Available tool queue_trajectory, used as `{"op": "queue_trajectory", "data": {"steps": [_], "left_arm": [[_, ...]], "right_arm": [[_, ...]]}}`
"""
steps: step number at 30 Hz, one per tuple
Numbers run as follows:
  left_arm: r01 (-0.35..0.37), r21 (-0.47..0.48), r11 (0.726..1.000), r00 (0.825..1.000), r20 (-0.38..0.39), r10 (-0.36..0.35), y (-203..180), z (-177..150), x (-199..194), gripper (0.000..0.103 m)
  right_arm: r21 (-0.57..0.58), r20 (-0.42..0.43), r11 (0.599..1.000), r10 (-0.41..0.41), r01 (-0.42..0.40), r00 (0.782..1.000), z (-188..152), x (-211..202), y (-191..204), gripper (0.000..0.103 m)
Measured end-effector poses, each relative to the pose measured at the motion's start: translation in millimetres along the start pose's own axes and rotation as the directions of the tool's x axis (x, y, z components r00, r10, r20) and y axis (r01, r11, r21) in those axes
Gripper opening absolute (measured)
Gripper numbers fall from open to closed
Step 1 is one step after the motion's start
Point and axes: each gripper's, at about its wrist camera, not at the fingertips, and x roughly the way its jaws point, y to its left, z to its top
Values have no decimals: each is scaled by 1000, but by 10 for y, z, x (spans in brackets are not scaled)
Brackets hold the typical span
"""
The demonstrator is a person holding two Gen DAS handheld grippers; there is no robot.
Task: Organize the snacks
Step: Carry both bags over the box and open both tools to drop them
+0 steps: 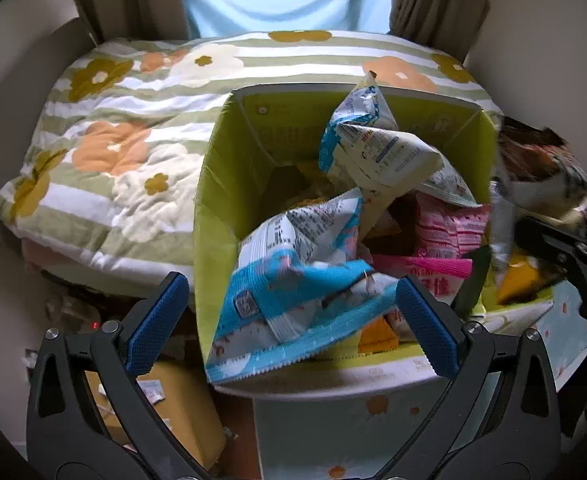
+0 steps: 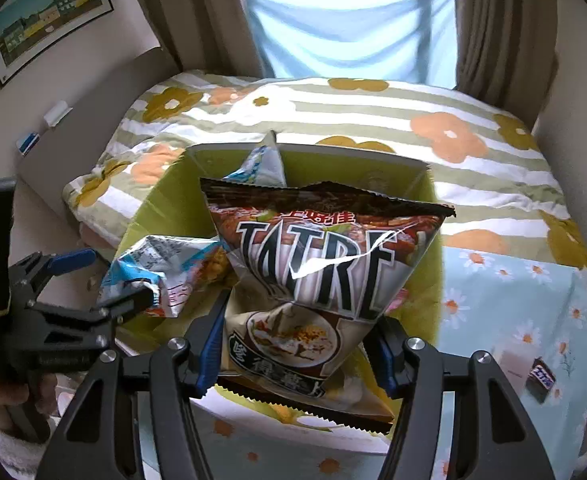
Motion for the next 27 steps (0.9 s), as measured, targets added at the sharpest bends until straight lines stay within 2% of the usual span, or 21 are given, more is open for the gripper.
{"op": "queue_trajectory", "data": {"steps": [2, 3, 4, 6, 15, 22, 27], "left_arm": [[-3, 5, 1000, 1000, 8, 3, -6, -35, -51, 103], [-6, 6, 1000, 1000, 12, 6, -2, -52, -74, 103], [-9, 7, 1000, 1000, 14, 9, 0, -68, -96, 103], [-12, 4, 1000, 1000, 14, 12, 2, -99, -130, 103], [16, -17, 1000, 1000, 20, -16, -18, -222, -255, 103], [40, 5, 999, 998, 54, -41, -101, -254, -402, 103], [80, 41, 996, 994, 77, -83, -244, -241, -492, 103]], "right_arm": [[7, -21, 1000, 22, -22, 1000, -14, 55, 13, 58], [9, -29, 1000, 29, -29, 999, -23, 83, 21, 66], [9, -28, 999, 31, -31, 999, -29, 90, 42, 81], [11, -5, 999, 38, -38, 999, -69, 69, 32, 97], [15, 35, 1000, 18, -18, 999, -192, -127, -26, 97], [24, 65, 1000, -11, 9, 998, -256, -324, -43, 97], [63, 104, 996, -74, 67, 992, -340, -562, -153, 97]]}}
